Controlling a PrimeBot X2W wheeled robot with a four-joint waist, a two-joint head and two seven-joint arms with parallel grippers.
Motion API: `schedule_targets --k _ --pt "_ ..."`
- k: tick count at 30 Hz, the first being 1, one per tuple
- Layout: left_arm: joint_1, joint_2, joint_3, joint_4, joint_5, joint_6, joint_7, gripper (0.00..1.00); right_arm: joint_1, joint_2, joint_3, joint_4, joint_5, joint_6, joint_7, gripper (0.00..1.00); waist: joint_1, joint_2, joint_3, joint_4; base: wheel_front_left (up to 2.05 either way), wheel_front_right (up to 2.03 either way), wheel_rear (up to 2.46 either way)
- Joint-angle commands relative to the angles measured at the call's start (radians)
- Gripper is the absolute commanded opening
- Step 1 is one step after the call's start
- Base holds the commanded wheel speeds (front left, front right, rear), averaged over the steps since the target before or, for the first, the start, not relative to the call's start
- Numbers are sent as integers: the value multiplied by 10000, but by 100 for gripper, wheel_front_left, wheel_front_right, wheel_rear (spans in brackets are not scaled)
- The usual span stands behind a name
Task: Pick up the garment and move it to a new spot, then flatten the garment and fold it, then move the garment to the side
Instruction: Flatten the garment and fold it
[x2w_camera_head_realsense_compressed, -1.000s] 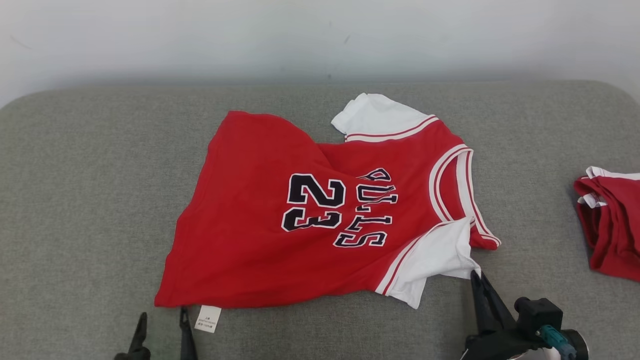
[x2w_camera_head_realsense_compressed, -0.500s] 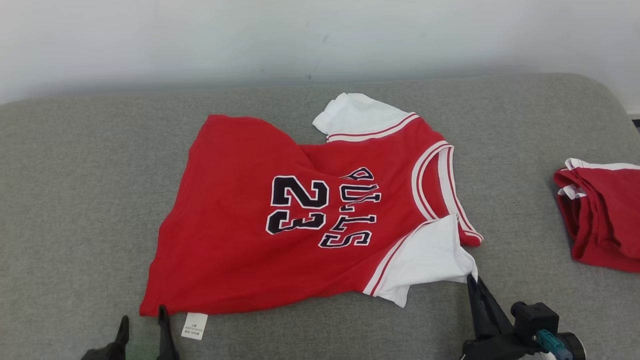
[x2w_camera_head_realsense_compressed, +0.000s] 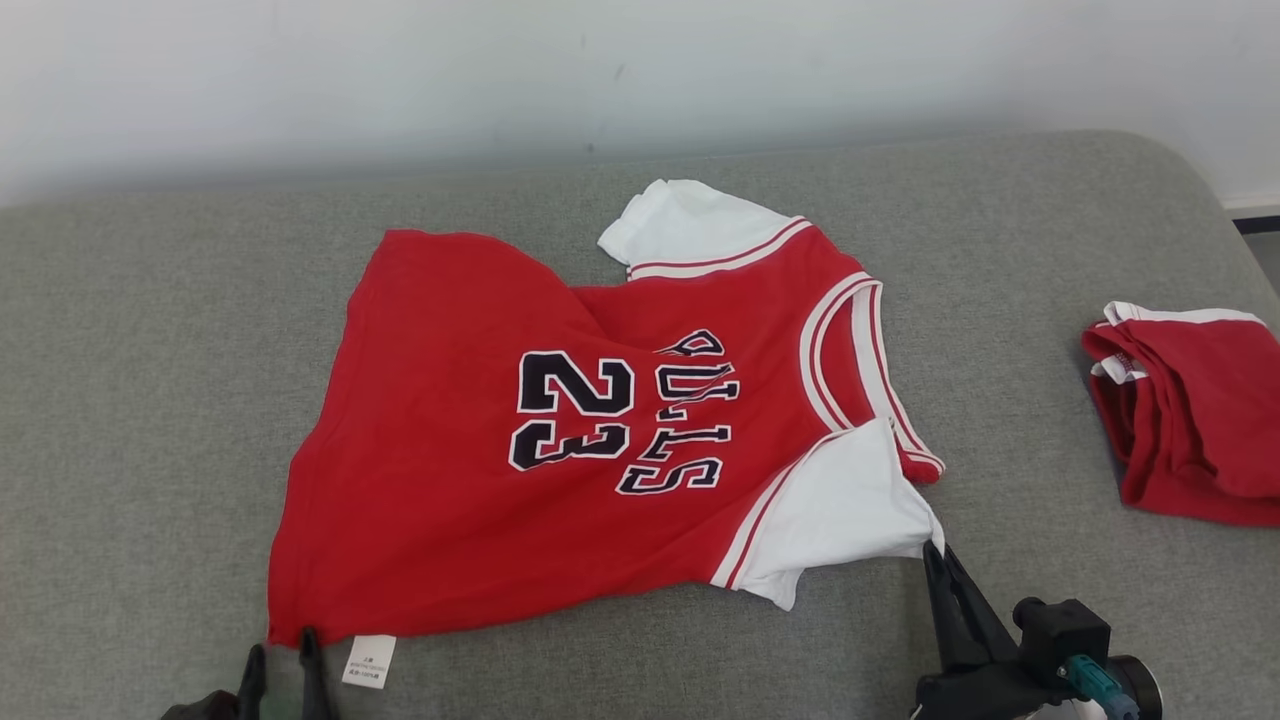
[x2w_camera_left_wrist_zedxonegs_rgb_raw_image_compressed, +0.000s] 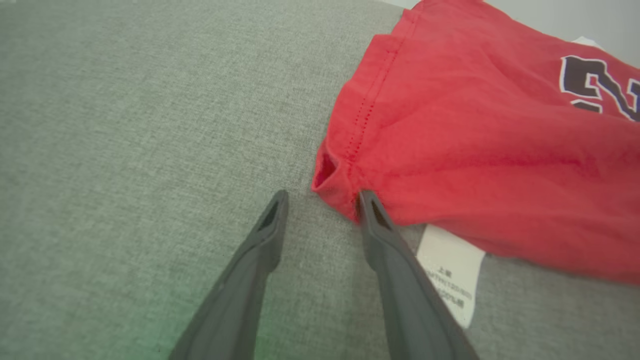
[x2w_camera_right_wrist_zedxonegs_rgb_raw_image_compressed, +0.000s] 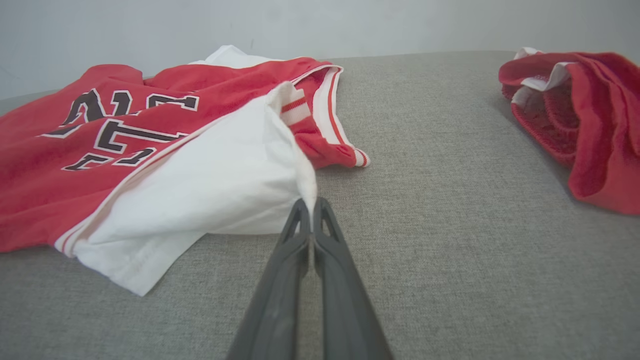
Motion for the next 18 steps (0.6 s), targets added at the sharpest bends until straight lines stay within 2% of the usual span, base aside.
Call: schedule_targets --k 1,2,4,5,13,16,18 --pt "-108 -3 -21 106 -67 -7 -25 62 -35 18 12 -59 -29 -27 -8 0 0 -1 15 -13 0 0 0" --pt "-135 -4 -44 122 -104 21 -22 38 -42 18 21 -62 -40 -27 -8 0 0 -1 14 -21 0 0 0" --pt "-148 -3 -74 107 -132 52 -21 25 -61 18 27 -77 -45 -27 -8 0 0 -1 0 -29 0 0 0" --pt "-146 -3 -92 114 -151 25 -21 0 -69 18 32 -88 -48 -27 -8 0 0 -1 -4 -30 0 0 0" --pt "77 7 64 -776 227 41 -28 0 -153 8 -59 -611 316 -27 -9 0 0 -1 -426 14 0 0 0" --pt "199 17 291 -1676 448 -62 -30 0 -316 2 -343 -1395 829 -27 -9 0 0 -1 -862 57 0 0 0" --pt "87 22 643 -2917 812 -191 -28 0 -553 6 -427 -2081 1116 -27 -9 0 0 -1 -1133 72 0 0 0"
